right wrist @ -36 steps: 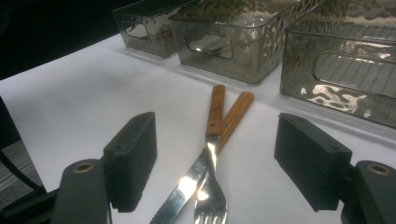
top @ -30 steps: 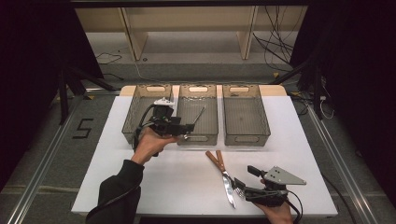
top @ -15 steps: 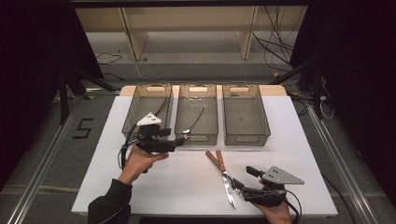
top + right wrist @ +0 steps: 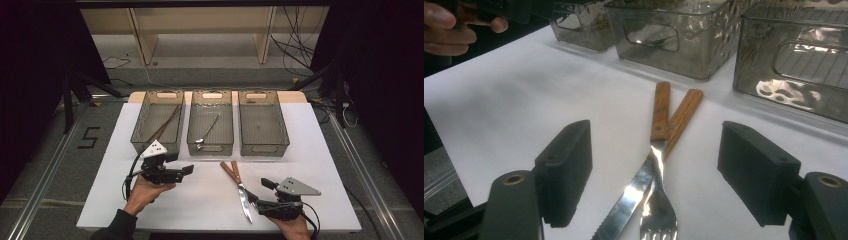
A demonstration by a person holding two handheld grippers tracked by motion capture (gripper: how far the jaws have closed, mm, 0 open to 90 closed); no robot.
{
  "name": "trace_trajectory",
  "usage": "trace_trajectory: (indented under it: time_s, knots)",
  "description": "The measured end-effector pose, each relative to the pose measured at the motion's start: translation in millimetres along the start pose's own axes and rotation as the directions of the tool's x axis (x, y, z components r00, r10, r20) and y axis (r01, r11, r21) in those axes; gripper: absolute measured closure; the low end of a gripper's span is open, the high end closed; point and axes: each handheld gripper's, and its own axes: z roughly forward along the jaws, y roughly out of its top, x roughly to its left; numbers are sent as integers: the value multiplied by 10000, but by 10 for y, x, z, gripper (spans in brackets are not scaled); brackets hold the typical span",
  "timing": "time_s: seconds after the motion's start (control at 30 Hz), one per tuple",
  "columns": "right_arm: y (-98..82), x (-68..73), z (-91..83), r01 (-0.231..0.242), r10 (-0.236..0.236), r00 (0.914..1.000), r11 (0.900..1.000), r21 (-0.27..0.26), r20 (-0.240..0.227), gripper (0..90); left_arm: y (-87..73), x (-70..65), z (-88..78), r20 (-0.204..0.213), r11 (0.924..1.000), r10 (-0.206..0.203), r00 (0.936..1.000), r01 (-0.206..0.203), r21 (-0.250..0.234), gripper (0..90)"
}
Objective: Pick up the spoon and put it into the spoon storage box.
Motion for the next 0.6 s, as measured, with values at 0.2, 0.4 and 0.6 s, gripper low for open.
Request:
trace_trajectory:
  time_s: [0.2,0.4,0.6]
  knots:
    - [26,5,49,-41,41,10000,9999,122,3,311,-183,-13,-44,51,9997,-25,10000,27,-251,195]
    - [56,-5,111,-3,3,10000,9989,479,-17,313,-319,-55,-69,-157,9994,304,9994,-306,-141,192]
    - [94,-24,152,29,-30,10000,9972,744,9,313,-395,-70,-80,-389,9983,570,9976,-573,-72,187]
